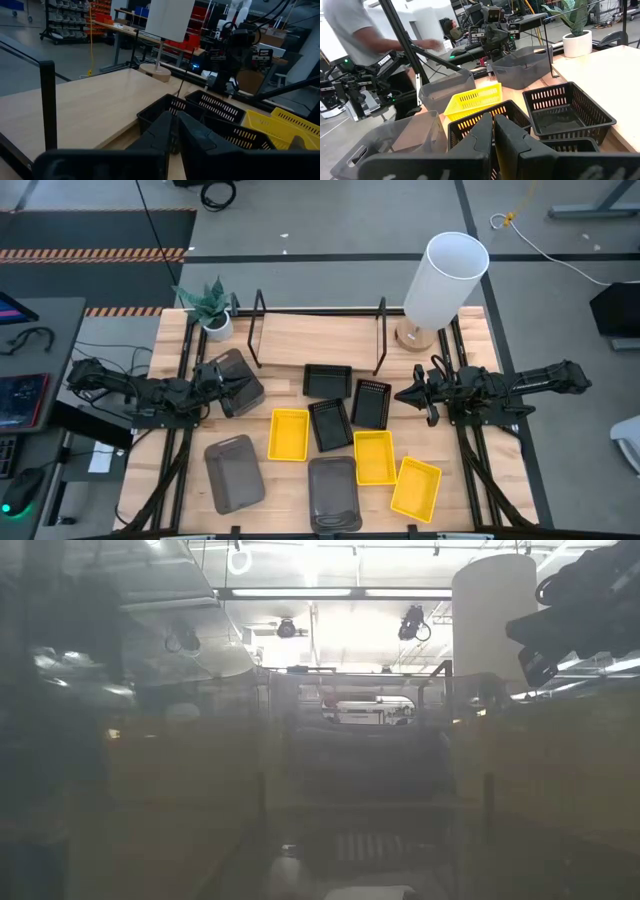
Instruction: Stack baskets on shelf by color
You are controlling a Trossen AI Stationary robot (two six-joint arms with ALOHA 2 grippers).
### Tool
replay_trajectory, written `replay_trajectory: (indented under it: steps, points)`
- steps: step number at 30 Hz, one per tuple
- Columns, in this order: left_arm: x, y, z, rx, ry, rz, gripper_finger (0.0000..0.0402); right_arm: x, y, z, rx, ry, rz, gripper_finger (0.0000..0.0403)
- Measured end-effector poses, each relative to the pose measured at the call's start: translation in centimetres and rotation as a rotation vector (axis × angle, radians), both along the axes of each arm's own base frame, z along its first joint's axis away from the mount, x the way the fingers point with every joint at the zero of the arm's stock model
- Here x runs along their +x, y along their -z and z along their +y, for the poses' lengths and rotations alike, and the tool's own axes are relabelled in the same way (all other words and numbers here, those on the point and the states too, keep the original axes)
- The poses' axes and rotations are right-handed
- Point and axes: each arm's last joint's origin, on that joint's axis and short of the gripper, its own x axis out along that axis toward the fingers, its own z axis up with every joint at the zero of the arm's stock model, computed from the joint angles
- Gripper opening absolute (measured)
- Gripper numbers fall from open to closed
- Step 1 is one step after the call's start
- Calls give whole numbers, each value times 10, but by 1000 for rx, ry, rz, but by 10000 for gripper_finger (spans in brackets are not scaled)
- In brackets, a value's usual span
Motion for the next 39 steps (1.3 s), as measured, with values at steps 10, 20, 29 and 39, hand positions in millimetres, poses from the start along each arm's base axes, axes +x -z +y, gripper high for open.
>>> replay_trajectory:
  steps: [10,20,29,39]
  points:
    - [0,0,0,0,0,0,31,0,0,0,0,0,0,25]
    - [0,0,0,0,0,0,37,0,0,0,0,0,0,25]
    - [0,0,0,-1,0,0,28,0,0,0,0,0,0,25]
    - [0,0,0,0,0,0,33,0,0,0,0,0,0,25]
